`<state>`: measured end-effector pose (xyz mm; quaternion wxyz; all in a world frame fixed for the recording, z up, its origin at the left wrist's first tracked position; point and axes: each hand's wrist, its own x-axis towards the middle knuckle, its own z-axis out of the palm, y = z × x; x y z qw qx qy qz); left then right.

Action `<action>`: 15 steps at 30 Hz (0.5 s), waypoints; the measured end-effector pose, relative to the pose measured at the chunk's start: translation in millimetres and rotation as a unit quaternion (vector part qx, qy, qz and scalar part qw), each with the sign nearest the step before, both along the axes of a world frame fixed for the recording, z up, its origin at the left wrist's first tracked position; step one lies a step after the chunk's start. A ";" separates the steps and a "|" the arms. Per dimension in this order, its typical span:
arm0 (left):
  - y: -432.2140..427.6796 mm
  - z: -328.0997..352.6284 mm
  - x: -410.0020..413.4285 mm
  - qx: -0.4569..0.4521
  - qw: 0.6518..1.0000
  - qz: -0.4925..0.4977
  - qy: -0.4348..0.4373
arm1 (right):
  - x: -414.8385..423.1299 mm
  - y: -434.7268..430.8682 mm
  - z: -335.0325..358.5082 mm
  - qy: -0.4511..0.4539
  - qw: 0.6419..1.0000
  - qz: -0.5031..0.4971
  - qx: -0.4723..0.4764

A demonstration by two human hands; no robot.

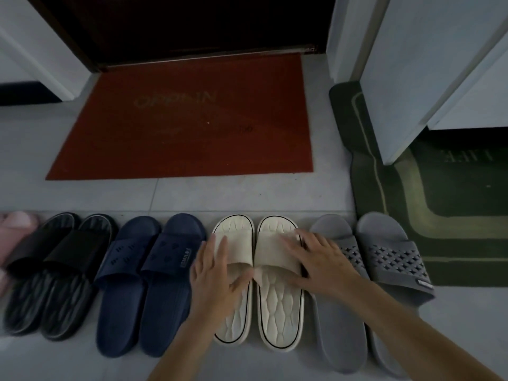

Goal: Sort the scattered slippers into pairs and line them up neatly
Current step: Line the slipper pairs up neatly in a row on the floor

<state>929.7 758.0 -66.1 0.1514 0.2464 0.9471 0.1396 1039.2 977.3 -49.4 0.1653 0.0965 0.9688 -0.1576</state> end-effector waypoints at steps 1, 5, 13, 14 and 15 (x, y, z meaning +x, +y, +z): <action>-10.1 1.9 -2.0 0.013 0.999 0.021 0.032 | 7.8 5.9 2.1 -0.004 1.000 -0.030 0.000; -59.4 -0.4 -20.0 0.000 0.986 0.133 0.096 | 48.1 33.3 5.1 -0.040 0.990 -0.134 0.021; -93.3 -1.8 -35.7 0.016 0.968 0.250 0.010 | 59.5 35.1 -1.7 -0.009 0.986 -0.128 0.109; -92.4 -3.3 -36.4 0.034 0.970 0.239 0.004 | 57.6 34.5 -3.1 -0.016 0.984 -0.135 0.118; -91.0 -4.1 -37.1 0.051 0.971 0.233 -0.001 | 55.8 34.1 -3.7 -0.024 0.982 -0.136 0.127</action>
